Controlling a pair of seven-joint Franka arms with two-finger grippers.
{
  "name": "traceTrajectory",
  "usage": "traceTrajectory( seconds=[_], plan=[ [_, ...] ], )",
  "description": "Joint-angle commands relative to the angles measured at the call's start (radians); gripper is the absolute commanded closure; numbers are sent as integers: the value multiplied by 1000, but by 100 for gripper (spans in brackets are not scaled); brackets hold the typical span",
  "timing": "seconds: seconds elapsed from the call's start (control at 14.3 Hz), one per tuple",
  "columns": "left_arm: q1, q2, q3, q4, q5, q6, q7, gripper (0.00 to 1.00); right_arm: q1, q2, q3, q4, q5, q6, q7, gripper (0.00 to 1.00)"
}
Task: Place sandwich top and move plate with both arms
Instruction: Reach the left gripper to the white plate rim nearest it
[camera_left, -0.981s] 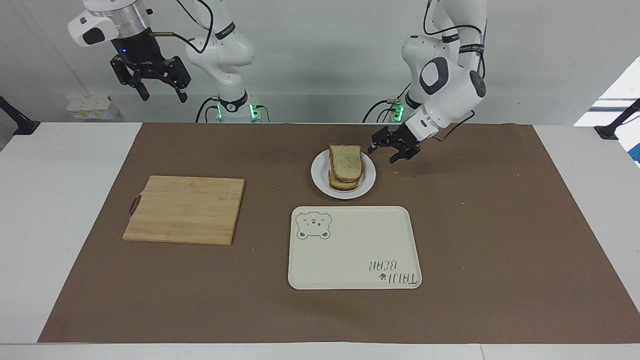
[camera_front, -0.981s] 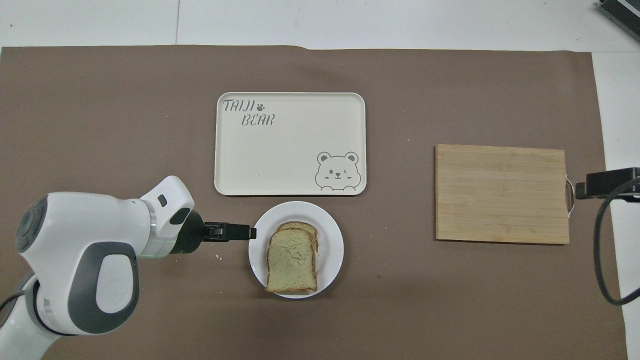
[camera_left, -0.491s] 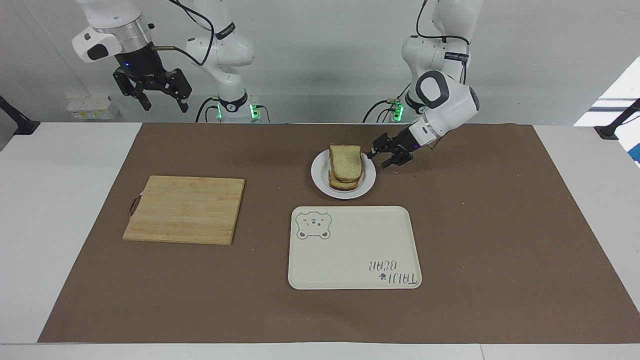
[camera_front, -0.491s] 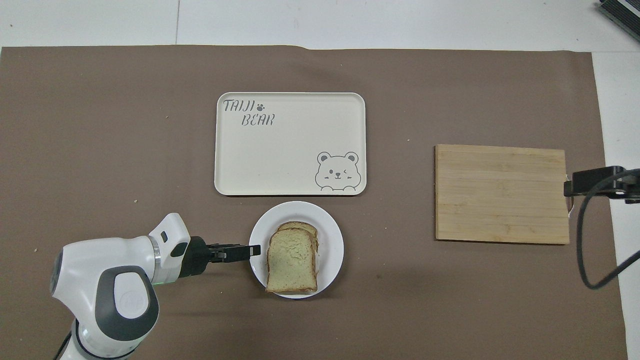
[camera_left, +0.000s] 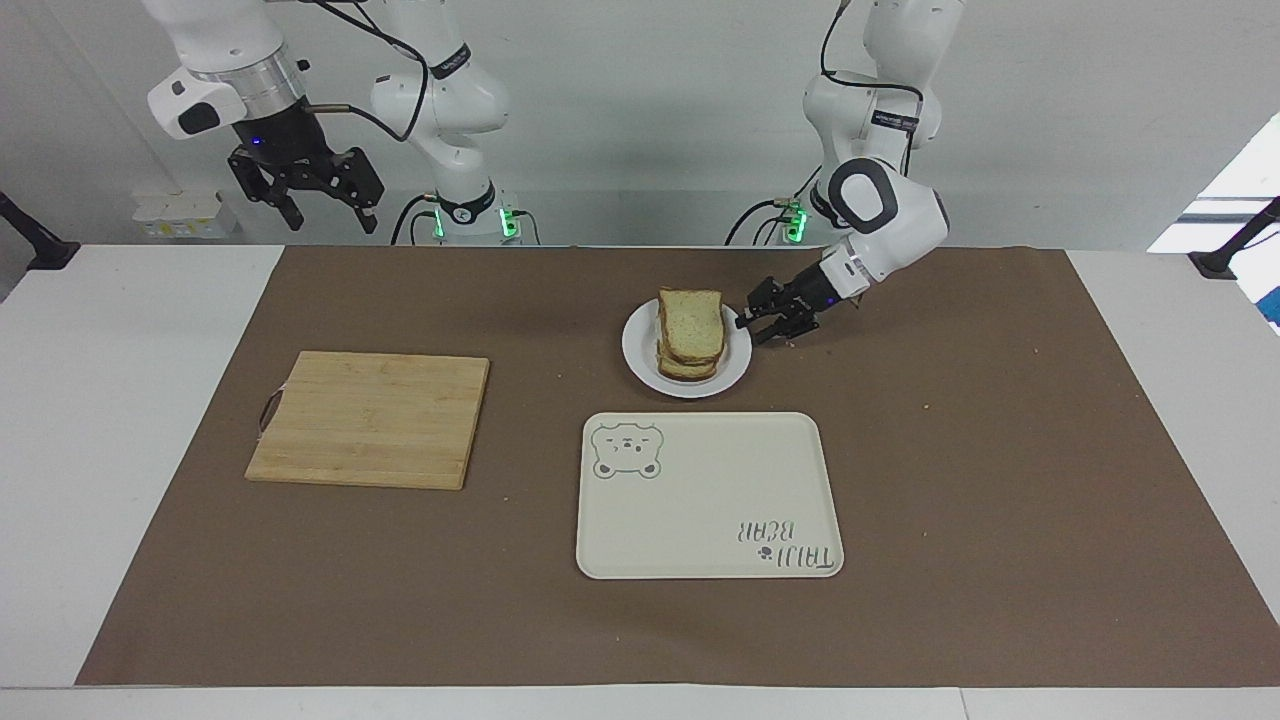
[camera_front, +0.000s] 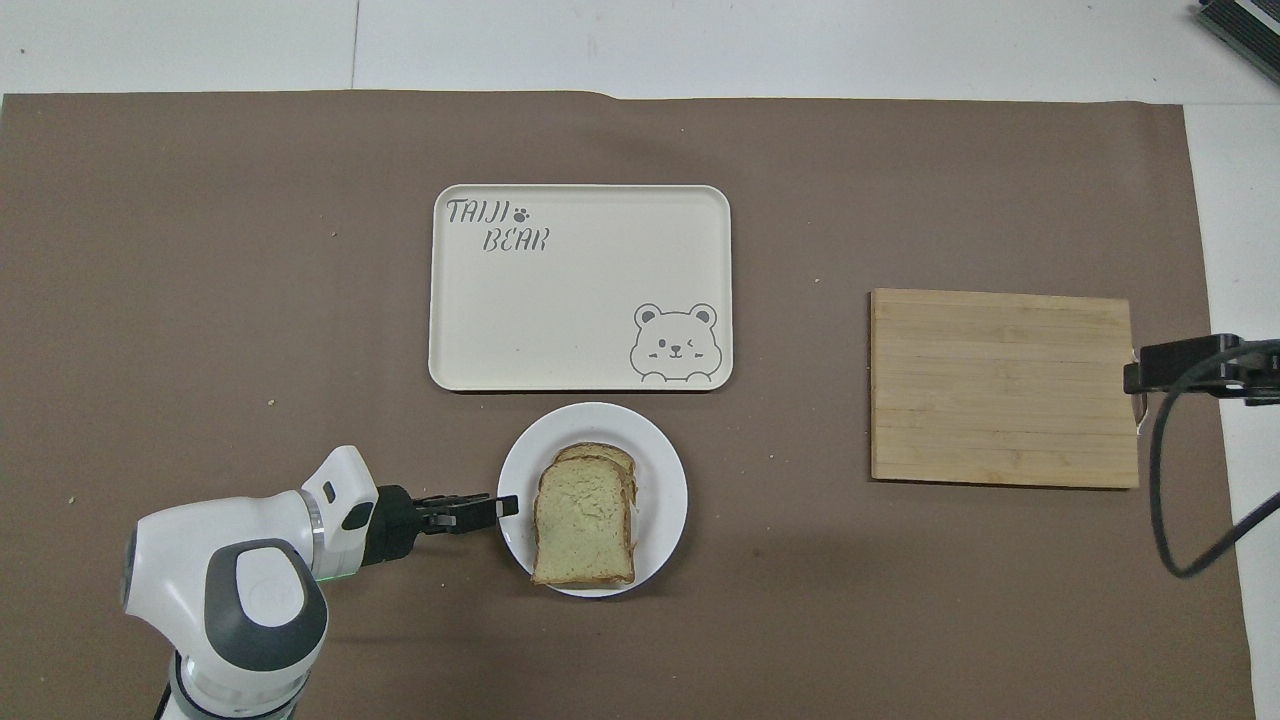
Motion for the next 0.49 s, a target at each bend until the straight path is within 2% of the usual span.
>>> traceTrajectory(
  seconds=[0.0, 0.14, 0.42],
  plan=[
    [-10, -4, 7, -27, -53, 23, 47, 42, -9, -17, 2, -22, -6, 16, -36, 0],
    [-24, 5, 6, -35, -138, 25, 87, 44, -7, -15, 2, -18, -8, 12, -42, 0],
    [-31, 13, 6, -53, -170, 23, 138, 60, -7, -2, 4, 5, -28, 2, -108, 0]
  ],
)
